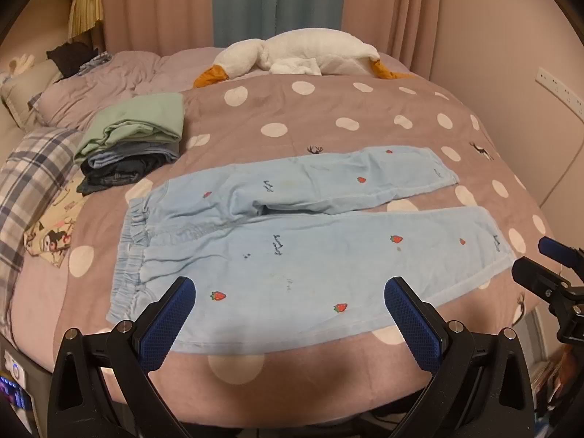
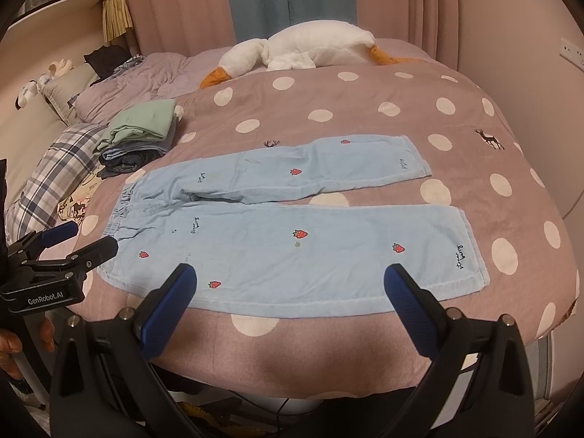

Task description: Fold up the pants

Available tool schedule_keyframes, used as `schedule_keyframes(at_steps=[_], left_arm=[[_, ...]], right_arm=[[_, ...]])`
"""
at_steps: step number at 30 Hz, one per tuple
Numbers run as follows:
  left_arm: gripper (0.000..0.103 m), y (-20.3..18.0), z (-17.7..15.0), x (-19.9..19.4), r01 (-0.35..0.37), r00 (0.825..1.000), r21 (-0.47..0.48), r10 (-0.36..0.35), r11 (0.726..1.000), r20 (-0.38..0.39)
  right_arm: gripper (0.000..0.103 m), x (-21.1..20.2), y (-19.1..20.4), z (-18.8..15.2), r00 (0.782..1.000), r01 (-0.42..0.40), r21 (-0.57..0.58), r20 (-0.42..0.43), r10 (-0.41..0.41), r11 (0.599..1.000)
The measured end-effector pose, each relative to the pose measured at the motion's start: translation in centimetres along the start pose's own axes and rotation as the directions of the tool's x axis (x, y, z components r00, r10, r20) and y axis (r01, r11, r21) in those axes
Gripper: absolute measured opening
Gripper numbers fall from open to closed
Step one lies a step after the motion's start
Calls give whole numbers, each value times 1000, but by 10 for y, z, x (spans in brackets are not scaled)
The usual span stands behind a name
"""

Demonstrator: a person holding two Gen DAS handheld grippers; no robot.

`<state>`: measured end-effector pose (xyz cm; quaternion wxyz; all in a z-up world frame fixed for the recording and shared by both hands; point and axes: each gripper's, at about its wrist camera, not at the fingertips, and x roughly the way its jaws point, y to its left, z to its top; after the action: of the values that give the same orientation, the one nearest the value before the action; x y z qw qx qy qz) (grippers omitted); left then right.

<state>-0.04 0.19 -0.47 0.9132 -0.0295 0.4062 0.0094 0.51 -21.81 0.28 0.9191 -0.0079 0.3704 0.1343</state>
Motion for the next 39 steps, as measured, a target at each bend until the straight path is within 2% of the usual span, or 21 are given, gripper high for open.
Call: schedule_keyframes(at_steps=[9, 11, 17, 18, 19, 22, 24, 26, 28, 30, 31, 32, 34, 36, 37, 39], left_arm=[[103, 0, -3, 2, 7, 1000, -14, -7, 1000, 4], [103, 0, -3, 3, 8, 1000, -20, -8, 1000, 6], [103, 8, -2, 6, 44, 999, -62, -42, 997, 31], [103, 8, -2, 6, 37, 999, -54, -35, 998, 39], [103, 8, -3, 6, 1, 999, -16, 0, 1000, 43], [103, 12, -3, 7, 25, 997, -41, -21, 999, 76], [103, 20, -4, 12, 72, 993, -81, -64, 994, 101], [103, 34, -8, 23, 125, 989, -156, -111, 980, 95], [103, 52, -17, 36, 132, 990, -239, -114, 962, 88], [103, 75, -31, 50, 85, 996, -326, -70, 941, 57], [103, 89, -40, 55, 62, 998, -376, -52, 925, 37], [103, 103, -45, 57, 54, 998, -401, -36, 914, 51], [103, 120, -57, 61, 26, 1000, -455, -28, 890, 3], [103, 142, -70, 66, -1, 1000, -508, -15, 862, -28], [103, 149, -76, 69, -7, 999, -523, -15, 852, -38], [103, 162, -88, 74, 2, 998, -577, -39, 817, -52]], right_arm=[[103, 3, 0, 0, 1000, -17, 23, -6, 18, 1000], [103, 2, 0, 1, 999, -45, 50, 2, 45, 998], [103, 3, 0, 1, 999, -42, 47, 0, 42, 998], [103, 3, 0, 1, 999, -37, 43, -3, 37, 998], [103, 5, 0, 0, 1000, -17, 23, -6, 17, 1000], [103, 9, 0, -1, 1000, 1, 1, -15, -1, 1000], [103, 12, 2, -3, 1000, -3, -15, -7, 3, 1000], [103, 20, 11, -7, 999, -35, -62, -3, 35, 997], [103, 34, 25, -14, 998, -65, -128, -19, 63, 990], [103, 52, 43, -21, 996, -88, -202, -47, 80, 975], [103, 63, 53, -28, 991, -103, -232, -108, 79, 967], [103, 72, 62, -35, 984, -122, -262, -160, 82, 957], [102, 90, 83, -49, 973, -179, -347, -198, 115, 921], [101, 107, 101, -54, 982, -174, -436, -149, 120, 883], [100, 115, 112, -58, 982, -177, -477, -143, 123, 861], [97, 129, 127, -67, 983, -173, -545, -147, 110, 820]])
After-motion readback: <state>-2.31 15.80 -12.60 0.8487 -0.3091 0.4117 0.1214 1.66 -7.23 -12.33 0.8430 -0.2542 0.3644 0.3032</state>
